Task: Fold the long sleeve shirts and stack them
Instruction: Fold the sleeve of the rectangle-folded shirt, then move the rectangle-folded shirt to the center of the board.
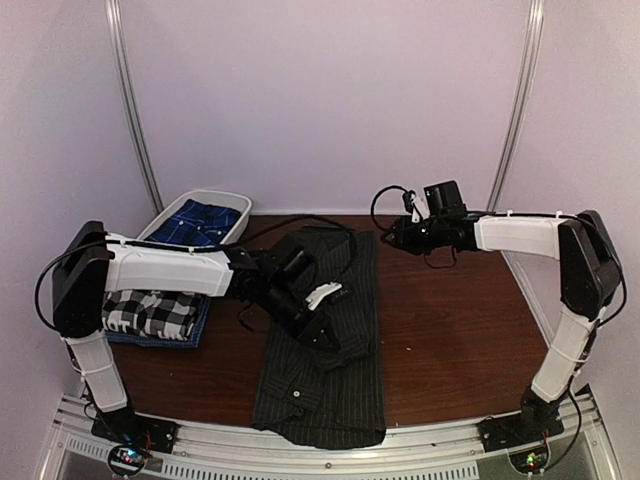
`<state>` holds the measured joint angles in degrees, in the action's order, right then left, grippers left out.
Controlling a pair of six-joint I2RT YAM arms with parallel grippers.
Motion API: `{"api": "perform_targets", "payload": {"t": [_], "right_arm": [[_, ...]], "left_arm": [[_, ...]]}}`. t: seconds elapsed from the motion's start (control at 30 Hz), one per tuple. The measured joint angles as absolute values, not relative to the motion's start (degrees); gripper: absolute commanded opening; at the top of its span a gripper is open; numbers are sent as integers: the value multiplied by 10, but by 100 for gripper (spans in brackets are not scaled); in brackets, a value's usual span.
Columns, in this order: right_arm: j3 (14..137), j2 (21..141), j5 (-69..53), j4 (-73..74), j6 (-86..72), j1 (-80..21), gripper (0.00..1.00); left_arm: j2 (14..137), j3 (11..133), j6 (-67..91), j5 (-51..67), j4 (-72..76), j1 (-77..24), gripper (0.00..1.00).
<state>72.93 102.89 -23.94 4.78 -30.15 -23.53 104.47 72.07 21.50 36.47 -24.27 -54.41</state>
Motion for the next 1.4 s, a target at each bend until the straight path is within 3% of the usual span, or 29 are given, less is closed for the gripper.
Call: {"api": "perform_targets", "payload": {"t": [0.47,0.6,0.73,0.9,1.1,1.4], "right_arm": [[646,968,-236,49,-300,-255,37],[635,955,-233,50,-300,-262,37],[620,942,-229,51,-299,-270,37],[602,930,-226,58,-299,-281,37],[582,925,-220,63,-298,-320,37],[608,974,-226,41,-302,-350,36]], "left_arm": [[1053,729,187,405,-257,-564,3],[1061,733,182,414,-262,-568,13],[1068,739,172,426,-266,-571,35],[1069,747,164,439,-268,-579,42],[1045,724,190,432,-238,-557,43],[1002,711,277,363,-162,-402,39]]}}
